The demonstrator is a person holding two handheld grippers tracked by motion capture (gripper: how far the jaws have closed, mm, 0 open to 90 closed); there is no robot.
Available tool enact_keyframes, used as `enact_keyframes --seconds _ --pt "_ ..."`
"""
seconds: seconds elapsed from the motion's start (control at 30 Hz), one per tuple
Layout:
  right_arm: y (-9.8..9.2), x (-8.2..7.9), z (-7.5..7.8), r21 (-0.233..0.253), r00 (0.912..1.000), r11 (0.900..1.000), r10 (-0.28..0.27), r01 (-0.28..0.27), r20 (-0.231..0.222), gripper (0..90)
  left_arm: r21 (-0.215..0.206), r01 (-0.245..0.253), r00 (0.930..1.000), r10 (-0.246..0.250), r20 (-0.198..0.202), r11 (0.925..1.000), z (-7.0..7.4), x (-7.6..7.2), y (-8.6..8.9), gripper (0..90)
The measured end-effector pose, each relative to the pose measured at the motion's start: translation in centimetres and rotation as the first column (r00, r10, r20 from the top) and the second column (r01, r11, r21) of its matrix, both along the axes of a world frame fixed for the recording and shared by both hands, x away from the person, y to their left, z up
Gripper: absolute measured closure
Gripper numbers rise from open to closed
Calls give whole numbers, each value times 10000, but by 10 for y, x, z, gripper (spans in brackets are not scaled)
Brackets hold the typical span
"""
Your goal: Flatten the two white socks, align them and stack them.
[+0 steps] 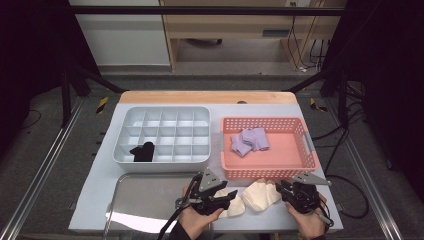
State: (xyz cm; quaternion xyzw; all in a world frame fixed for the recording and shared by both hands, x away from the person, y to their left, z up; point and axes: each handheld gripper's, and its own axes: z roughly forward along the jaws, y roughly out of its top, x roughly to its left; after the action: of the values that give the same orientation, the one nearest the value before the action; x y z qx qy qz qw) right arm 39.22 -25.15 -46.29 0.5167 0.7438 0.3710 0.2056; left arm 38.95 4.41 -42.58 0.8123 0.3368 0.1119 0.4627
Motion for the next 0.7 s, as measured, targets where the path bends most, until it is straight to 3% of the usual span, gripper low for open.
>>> enact_keyframes --seconds 0.37,0.6,0.7 --pt "-3 3 -5 -195 9997 9997 -152 148 -209 739 170 -142 9990 149 -416 9998 -15 7 -33 541" --pt "-3 5 -13 -283 9969 9996 -109 87 -785 736 596 -84 9966 133 -817 9982 -29 10 -45 535" --pt "-1 5 -14 -408 9968 9991 -100 67 -794 741 857 -143 9949 227 -979 9962 -35 11 -45 536"
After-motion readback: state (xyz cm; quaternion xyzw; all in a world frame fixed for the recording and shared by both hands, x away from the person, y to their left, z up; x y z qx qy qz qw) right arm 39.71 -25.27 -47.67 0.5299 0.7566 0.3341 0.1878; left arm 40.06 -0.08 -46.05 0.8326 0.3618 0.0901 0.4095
